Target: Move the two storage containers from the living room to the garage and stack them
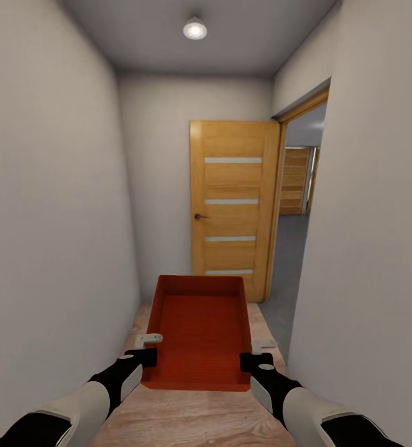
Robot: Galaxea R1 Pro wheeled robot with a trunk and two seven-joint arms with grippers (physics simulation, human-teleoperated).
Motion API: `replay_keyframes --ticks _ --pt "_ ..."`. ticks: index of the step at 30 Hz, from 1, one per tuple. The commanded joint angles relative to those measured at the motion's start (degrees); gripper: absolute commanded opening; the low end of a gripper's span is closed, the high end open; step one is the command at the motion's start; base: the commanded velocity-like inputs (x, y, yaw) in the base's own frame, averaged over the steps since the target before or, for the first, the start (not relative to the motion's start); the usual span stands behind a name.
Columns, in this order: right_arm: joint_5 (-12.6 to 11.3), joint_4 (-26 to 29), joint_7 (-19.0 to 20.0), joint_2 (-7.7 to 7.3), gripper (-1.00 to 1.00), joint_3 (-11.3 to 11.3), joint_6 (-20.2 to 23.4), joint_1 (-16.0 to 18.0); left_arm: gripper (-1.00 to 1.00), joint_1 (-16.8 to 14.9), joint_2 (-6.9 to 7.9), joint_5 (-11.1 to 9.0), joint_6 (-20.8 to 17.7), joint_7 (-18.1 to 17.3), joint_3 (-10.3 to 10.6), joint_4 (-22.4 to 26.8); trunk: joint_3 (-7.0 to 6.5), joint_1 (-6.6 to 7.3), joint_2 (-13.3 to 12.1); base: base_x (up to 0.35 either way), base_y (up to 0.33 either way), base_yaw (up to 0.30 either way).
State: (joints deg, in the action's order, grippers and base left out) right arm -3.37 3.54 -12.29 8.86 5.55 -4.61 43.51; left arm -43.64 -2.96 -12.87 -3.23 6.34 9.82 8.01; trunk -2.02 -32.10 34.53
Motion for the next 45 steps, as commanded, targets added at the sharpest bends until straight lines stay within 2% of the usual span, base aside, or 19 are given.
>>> replay_keyframes --ticks 1,45 --pt "-1.1 -0.3 -0.5 -0.03 -1.00 -0.2 -0.3 0.0 -1.00 0.0 0.58 0.7 -0.1 1.5 -1.6 0.3 0.01 -0.05 0.0 0.324 0.000 0.000" --pt "-1.1 -0.3 -0.5 0.02 -1.00 -0.2 -0.3 0.0 -1.00 0.0 0.58 0.7 -0.1 1.5 -1.6 0.3 0.01 -0.05 0.0 0.324 0.000 0.000"
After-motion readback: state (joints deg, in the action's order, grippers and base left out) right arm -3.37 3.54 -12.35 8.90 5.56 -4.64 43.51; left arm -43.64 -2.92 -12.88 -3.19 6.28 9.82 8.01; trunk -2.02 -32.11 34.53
